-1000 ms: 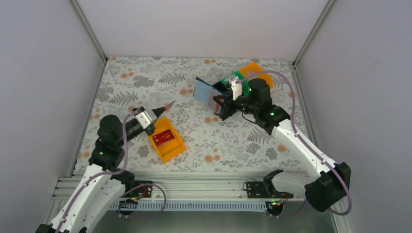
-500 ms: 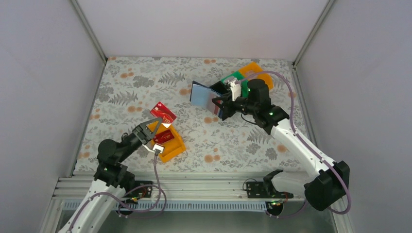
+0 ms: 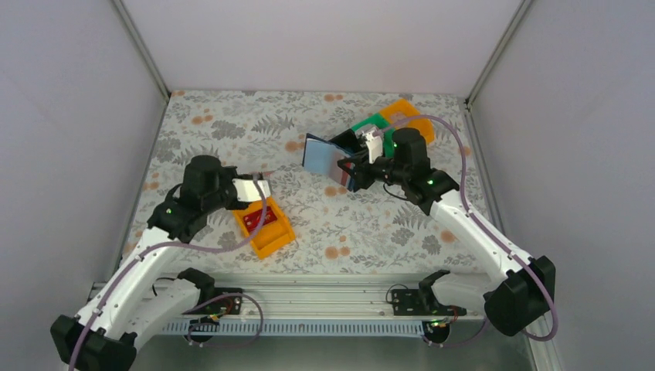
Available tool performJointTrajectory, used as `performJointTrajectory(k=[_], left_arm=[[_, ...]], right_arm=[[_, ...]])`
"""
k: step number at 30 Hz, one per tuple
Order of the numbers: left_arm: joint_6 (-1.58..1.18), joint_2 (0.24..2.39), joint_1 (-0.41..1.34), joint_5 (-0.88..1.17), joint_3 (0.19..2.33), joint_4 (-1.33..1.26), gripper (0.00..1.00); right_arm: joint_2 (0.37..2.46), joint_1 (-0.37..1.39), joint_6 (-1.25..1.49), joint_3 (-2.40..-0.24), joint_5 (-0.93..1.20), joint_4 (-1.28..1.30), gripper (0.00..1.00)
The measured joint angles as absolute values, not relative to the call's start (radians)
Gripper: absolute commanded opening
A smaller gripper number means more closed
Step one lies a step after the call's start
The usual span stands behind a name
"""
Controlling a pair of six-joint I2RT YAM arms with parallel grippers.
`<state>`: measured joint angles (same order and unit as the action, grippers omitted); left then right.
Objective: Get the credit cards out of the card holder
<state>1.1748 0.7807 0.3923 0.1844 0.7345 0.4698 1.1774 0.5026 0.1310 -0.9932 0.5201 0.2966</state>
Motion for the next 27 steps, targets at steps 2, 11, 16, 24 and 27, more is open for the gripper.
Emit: performJointTrajectory(k=[2,11,16,24,27], left_arm=[[0.991,0.835,0.413,0.157,0.797,0.548,0.02],[0.564,0.998,0.488,-0.064,0.832,0.837,0.02],[0.525,1.074,0.583,-0.177,0.834,0.792,0.02],[0.473,1.15,0.614,-0.27,0.841,0.764,0.02],[0.455,1.144,0.614,-0.277,0.828,0.756,0.02]], right_arm=[[1.177,0.503,0.132,-0.993,0.52,0.299,0.04],[1.173,0.503,0.133,-0.995,0.524,0.318,0.04],[1.123,0.503,0.134,-0.992,0.524,0.329,0.04],[1.022,0.503,0.135,-0.971,0.512,0.334,0.04],[1.006,0.503,0.136,-0.963,0.506,0.337,0.04]])
